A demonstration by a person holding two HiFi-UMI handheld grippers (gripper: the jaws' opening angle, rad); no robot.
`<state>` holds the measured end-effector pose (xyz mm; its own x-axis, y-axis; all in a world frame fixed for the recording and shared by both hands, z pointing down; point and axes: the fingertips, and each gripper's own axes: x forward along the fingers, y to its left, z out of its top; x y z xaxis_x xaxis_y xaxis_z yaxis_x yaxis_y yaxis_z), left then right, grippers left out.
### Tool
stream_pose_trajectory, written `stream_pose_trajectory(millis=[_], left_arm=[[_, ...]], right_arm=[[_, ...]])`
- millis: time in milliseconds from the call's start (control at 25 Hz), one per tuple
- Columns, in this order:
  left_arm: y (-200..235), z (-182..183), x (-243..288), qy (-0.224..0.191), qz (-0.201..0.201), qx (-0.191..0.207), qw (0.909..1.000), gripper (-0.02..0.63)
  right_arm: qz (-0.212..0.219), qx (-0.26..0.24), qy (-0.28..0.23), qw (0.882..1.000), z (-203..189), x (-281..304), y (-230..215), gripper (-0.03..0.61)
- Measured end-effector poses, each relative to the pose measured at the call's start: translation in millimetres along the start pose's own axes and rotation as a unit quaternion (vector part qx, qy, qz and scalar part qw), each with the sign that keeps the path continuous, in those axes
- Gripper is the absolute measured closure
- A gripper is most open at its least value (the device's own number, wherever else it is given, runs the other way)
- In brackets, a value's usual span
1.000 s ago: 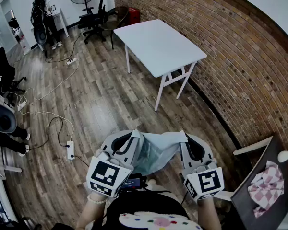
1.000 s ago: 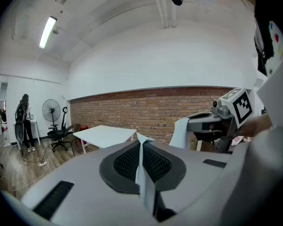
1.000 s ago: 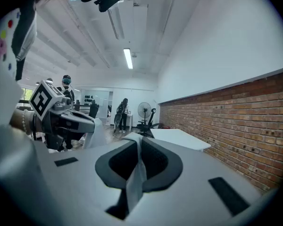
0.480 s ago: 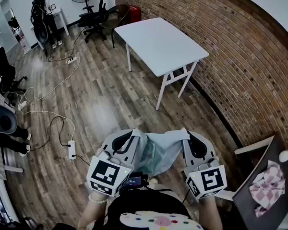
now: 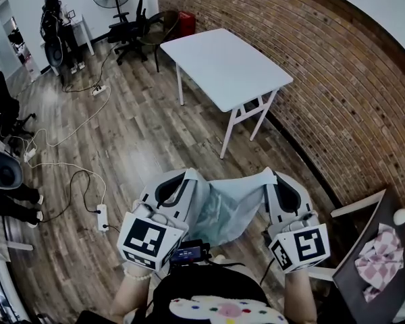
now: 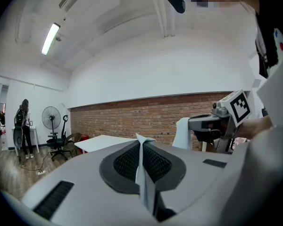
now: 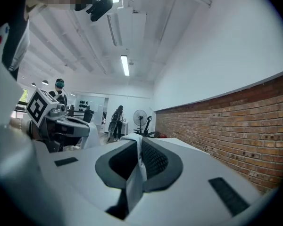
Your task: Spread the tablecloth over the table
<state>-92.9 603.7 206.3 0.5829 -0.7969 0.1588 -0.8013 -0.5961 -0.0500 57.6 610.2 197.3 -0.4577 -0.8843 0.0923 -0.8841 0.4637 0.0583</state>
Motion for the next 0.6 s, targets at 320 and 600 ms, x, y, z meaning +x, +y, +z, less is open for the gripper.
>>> stream_pose_trajectory(millis=[320, 600], left_arm=[[23.7, 21.7, 2.4, -0.031, -0.006, 0.020, 0.9993, 0.600], [40.3, 29.2, 33.8, -0.040, 0.007, 0.016, 0.9991, 0.600]], right_arm=[[-0.018, -0.026, -0.017, 0.999, 19.5, 12.1, 5.6, 0.543], [-0.017, -0.022, -0.018, 0.999, 18.1, 32.0, -21.2, 0.543]])
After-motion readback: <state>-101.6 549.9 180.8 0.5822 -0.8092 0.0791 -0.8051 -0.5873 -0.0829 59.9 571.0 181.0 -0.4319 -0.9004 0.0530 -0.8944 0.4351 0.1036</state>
